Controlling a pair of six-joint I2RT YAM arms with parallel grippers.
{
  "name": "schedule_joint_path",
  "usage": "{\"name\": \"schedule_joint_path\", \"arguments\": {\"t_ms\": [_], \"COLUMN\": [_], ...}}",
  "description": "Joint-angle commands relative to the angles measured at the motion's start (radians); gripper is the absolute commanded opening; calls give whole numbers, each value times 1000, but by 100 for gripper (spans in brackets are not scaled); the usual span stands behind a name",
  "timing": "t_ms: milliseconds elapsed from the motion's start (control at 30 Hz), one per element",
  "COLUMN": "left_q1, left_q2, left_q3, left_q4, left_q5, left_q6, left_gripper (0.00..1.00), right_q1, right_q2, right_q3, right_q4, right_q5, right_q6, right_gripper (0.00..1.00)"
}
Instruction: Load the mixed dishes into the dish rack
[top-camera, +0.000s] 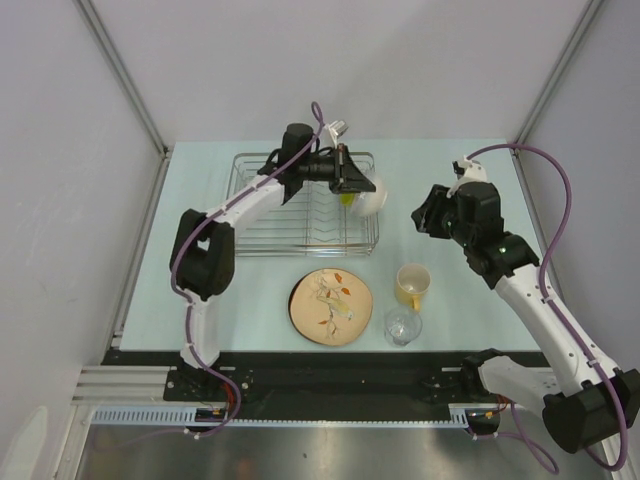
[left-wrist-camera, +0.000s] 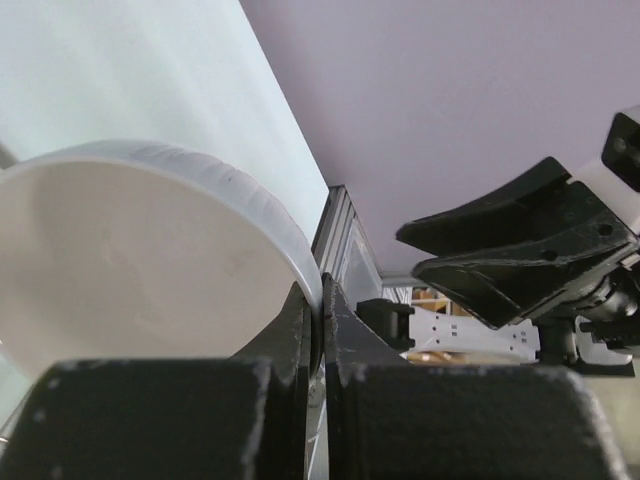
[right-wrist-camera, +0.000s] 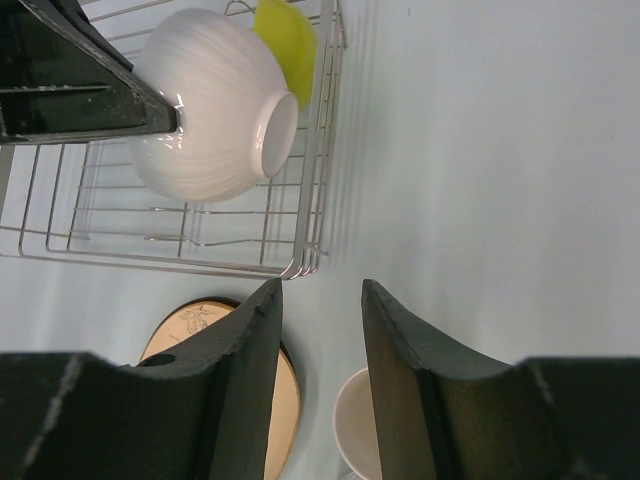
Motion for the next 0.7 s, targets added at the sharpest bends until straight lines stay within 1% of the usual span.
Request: {"name": "schedule_joint_path", "arguments": {"t_ms": [0, 100, 200, 433, 500, 533, 600, 633, 667], "left_q1": [24, 28, 28, 28, 28, 28, 28, 28, 29], "left_q2": [-78, -104, -115, -118, -115, -113, -104, -104, -101], "left_q3": [-120, -226, -292, -331, -354, -363, -386, -388, -389], "left_q4": [275, 339, 396, 402, 425, 447, 506, 513, 514], "left_q5": [-8, -40, -67, -109, -118, -120, -120, -115, -117], "left_q6": [-134, -162, -193, -161, -165, -188, -223, -239, -239], "left_gripper": [0, 0, 0, 0, 0, 4, 14, 21, 24], "right_q1": [-5, -6, -3, 6, 9, 9, 9, 11, 12], "right_q2": [-3, 3, 10, 5, 5, 3, 5, 3, 2], "right_q3": [16, 16, 16, 16, 16, 16, 16, 16, 16], "right_q4": [8, 13, 19, 22, 21, 19, 17, 19, 20], "right_q5": [11, 5, 3, 0, -1, 0, 2, 5, 5], "right_q6": [-8, -3, 8, 21, 23, 23, 23, 23, 24], "right_gripper": [43, 43, 43, 43, 43, 43, 43, 43, 43]}}
